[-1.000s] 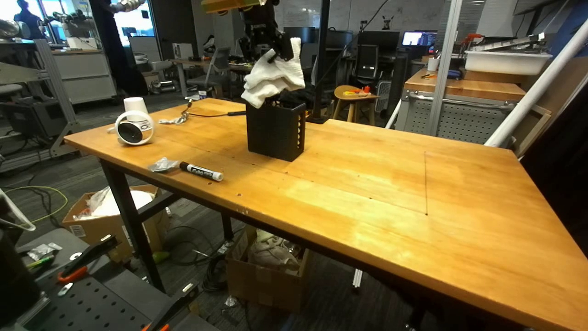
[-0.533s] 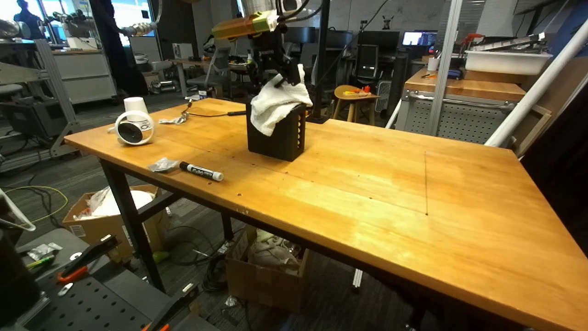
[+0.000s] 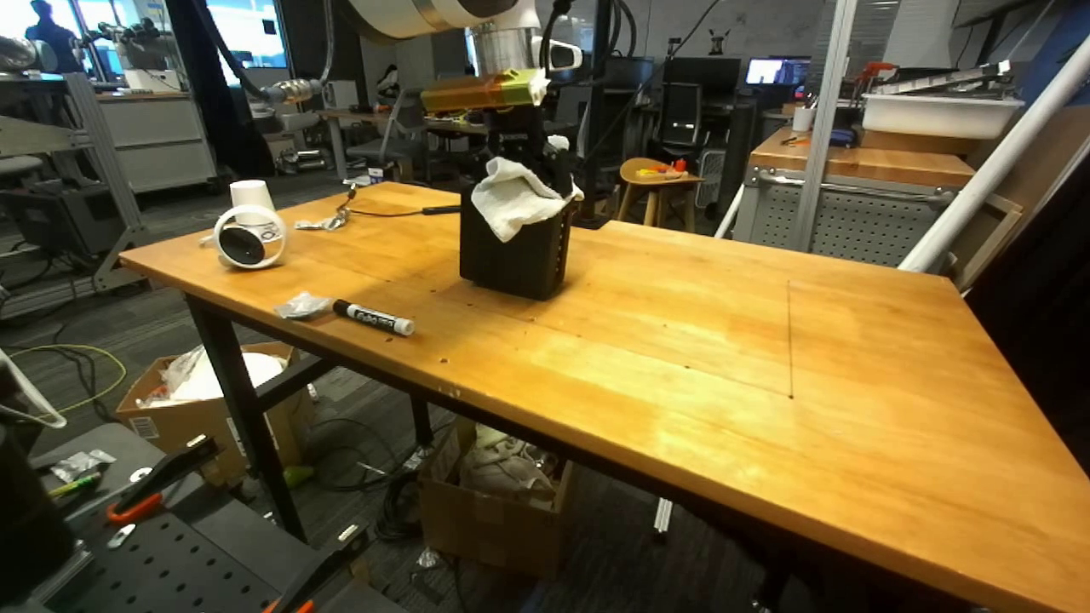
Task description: Put the towel deep inside the black object
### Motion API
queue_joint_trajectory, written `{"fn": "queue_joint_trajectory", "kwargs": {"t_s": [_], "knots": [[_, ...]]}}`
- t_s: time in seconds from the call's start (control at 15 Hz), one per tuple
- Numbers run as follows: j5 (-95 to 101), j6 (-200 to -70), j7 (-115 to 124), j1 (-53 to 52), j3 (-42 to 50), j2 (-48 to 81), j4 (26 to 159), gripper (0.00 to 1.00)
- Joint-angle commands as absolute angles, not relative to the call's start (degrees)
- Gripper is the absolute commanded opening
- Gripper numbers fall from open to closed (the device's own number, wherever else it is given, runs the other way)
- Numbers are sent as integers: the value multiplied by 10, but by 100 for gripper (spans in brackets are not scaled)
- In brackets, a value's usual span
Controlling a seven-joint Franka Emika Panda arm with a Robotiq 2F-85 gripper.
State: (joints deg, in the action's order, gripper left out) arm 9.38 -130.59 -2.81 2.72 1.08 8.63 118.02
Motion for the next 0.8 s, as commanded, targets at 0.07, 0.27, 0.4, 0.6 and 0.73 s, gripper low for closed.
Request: {"fn": "queue_joint_trajectory", "kwargs": {"t_s": [0.07,0.27,0.4,0.6,0.73], "knots": [[30,-1290,-95,41,11,140,1148,11],[31,-1271,-101,38,10,132,1134,37],[40,-1267,-96,34,9,118,1133,44],[35,-1263,-94,28,4,91,1141,69],[35,-1262,-92,25,3,77,1144,83]]}}
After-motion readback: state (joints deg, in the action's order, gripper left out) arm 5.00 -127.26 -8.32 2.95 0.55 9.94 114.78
